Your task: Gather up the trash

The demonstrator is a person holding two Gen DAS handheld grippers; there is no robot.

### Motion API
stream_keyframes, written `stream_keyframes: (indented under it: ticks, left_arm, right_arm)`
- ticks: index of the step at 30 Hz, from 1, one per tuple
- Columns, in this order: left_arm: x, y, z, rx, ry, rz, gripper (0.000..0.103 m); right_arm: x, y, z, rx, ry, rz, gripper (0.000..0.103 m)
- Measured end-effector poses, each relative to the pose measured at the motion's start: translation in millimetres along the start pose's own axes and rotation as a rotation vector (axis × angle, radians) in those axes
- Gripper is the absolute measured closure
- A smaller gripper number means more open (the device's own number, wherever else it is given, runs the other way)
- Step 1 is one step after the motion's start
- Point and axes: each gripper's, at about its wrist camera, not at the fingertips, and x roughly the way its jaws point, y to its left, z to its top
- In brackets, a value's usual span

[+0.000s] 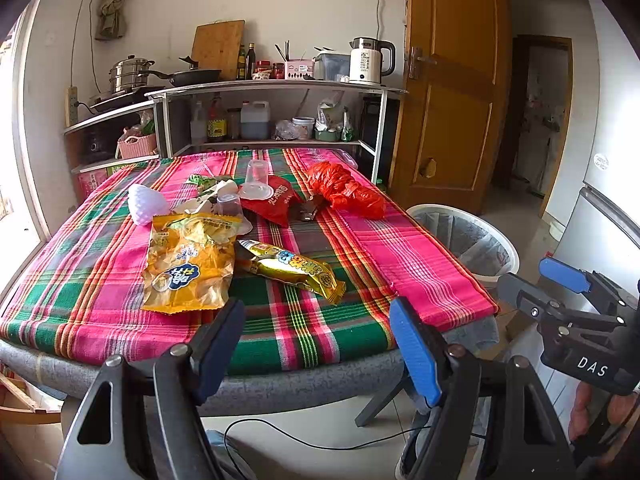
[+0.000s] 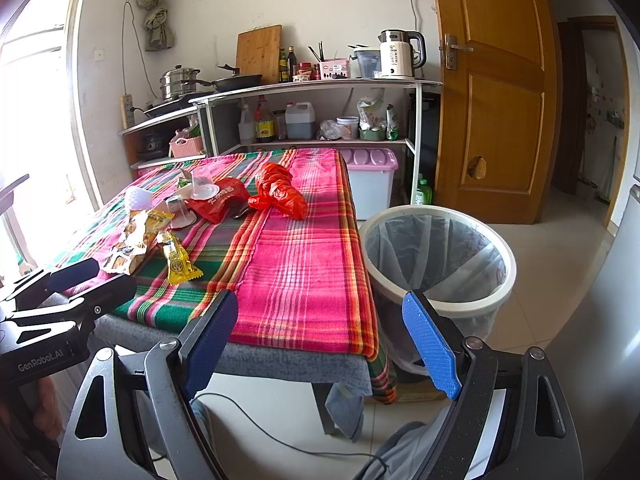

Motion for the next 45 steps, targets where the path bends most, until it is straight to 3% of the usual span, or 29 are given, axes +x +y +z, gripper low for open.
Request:
stream_keyframes:
  ticks: [28,34,45]
  left_arm:
    - [0.8,-1.4,-1.0,0.001,0.004,0.006,0.027]
    - [7.1,20.0,1.2,-0.044,0.021,-0.004,0.027]
    - [21.4,92.0,16.3,-0.184,0.016,0.092,0.027]
  right_arm:
    - [3.7,0.6,-1.0,-0.003,0.011,0.003,0.018]
    - [12.9,7.9,6.0,-0.028,0.015,0.03,0.018]
    - [52.9,42.5,26.5,-0.111,0.052,0.154,0.019]
